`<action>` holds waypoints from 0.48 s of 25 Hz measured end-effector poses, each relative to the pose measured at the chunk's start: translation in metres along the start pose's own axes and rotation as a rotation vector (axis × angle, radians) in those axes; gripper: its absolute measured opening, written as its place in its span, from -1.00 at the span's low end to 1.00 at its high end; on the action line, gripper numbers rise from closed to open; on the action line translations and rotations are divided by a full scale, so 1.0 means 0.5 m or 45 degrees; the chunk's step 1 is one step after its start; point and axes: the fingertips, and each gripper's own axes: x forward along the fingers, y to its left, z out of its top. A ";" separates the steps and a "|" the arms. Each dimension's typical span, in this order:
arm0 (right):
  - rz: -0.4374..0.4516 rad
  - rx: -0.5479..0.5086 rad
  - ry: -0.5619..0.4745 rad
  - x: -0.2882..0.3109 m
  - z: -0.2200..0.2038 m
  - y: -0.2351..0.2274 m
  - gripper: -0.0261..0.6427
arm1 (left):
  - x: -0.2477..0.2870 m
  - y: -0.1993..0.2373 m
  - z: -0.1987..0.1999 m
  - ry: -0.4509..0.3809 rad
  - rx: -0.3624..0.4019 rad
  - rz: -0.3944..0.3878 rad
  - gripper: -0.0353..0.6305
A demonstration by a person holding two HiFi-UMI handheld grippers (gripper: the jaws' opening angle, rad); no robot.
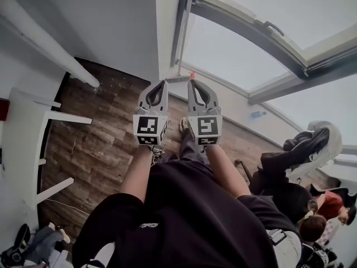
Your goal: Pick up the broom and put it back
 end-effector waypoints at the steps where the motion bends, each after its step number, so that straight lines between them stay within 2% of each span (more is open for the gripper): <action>1: -0.002 -0.014 -0.001 -0.001 0.003 0.002 -0.86 | -0.002 0.001 0.004 -0.005 0.003 0.000 -0.89; 12: -0.029 -0.047 -0.018 -0.018 0.011 -0.007 -0.86 | -0.008 -0.033 0.011 -0.019 0.064 -0.023 -0.89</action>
